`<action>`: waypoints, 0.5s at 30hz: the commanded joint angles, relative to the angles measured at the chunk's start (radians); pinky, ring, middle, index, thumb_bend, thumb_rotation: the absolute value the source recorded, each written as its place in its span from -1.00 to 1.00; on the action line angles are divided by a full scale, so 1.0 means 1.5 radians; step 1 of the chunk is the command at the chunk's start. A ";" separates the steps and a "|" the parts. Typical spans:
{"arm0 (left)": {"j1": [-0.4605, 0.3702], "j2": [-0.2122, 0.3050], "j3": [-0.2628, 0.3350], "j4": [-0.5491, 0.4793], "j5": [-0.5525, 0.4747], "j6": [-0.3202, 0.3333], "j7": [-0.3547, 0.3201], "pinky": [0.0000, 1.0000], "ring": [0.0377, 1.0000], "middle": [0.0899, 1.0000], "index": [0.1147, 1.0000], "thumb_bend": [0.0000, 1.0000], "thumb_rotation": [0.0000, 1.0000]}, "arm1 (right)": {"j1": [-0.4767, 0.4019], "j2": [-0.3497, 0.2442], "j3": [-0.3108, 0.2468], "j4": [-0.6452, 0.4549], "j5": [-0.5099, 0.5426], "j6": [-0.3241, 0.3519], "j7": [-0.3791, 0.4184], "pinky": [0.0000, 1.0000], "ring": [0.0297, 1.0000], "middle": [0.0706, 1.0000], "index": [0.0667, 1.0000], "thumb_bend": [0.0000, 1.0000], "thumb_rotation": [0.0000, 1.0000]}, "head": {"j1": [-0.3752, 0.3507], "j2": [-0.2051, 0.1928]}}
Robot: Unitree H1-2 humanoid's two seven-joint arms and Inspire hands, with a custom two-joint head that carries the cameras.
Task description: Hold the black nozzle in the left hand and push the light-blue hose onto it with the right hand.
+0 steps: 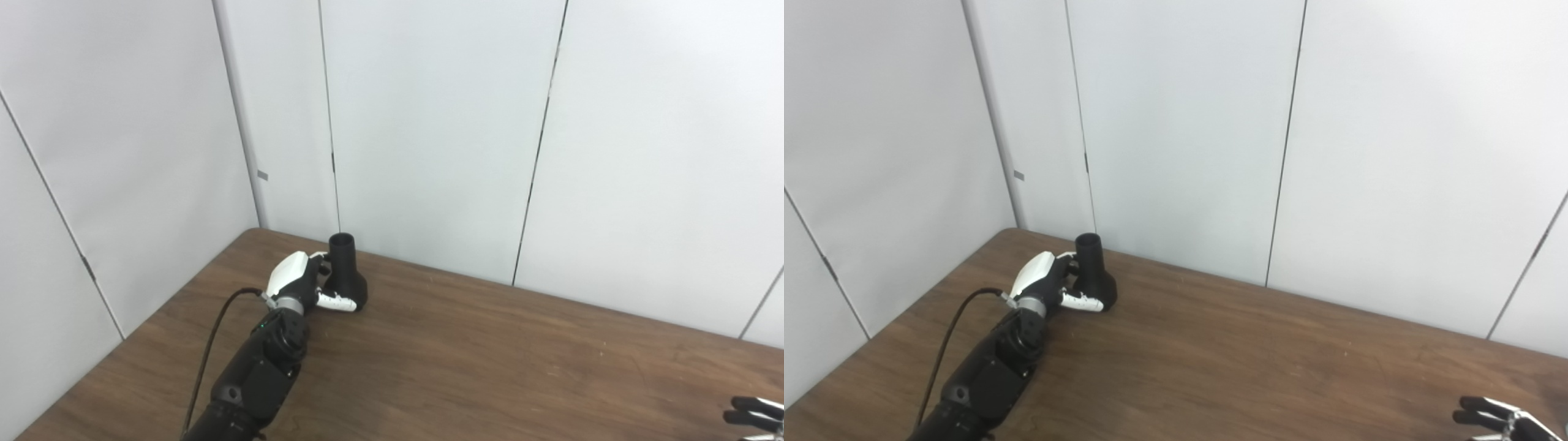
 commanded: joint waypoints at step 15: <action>-0.017 -0.002 -0.001 0.018 -0.039 -0.023 0.001 0.83 0.57 0.39 0.34 0.64 -0.64 | -0.009 -0.012 -0.005 -0.039 0.002 0.003 0.001 -0.32 -0.10 0.20 0.22 0.26 -1.00 | -0.004 0.010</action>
